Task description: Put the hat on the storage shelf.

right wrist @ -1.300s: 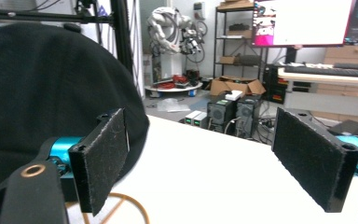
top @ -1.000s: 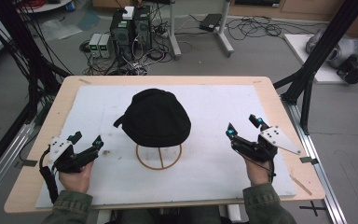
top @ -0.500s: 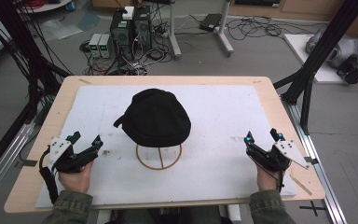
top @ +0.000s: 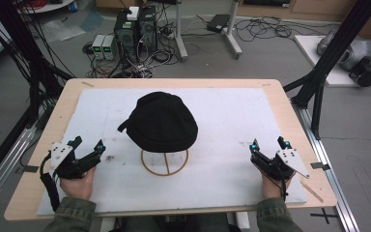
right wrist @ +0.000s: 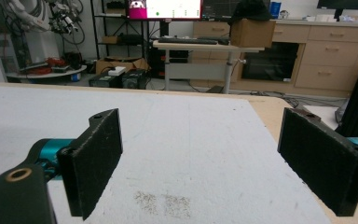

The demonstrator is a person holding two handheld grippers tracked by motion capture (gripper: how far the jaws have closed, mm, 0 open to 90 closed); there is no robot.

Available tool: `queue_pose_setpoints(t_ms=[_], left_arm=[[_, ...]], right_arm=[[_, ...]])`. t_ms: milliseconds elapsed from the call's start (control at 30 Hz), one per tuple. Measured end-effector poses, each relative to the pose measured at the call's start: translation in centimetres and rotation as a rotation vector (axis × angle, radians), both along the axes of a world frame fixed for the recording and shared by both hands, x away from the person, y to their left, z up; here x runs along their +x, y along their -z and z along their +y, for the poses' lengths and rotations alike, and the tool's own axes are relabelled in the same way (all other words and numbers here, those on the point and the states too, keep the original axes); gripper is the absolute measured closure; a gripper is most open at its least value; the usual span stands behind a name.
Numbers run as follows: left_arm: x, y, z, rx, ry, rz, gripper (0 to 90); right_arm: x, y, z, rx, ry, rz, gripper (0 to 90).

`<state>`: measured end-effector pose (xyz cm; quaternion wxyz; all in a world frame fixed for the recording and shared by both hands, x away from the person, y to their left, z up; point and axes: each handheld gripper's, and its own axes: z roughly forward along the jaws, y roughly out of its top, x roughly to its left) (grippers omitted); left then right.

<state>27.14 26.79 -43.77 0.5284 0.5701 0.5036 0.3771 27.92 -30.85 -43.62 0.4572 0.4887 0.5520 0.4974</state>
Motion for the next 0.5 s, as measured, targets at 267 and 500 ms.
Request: queue_pose_setpoints(t_ms=[267,500], left_arm=[[-0.08,-0.03,-0.01,0.001,0.010,-0.001,20.1],[-0.24,-0.17,0.04,-0.005,0.012,-0.008,20.2]], right_arm=[[-0.15,-0.04,-0.46,0.026,0.007,-0.005,13.2],[-0.34,-0.01,-0.86,0.056,0.022,0.003,13.3]])
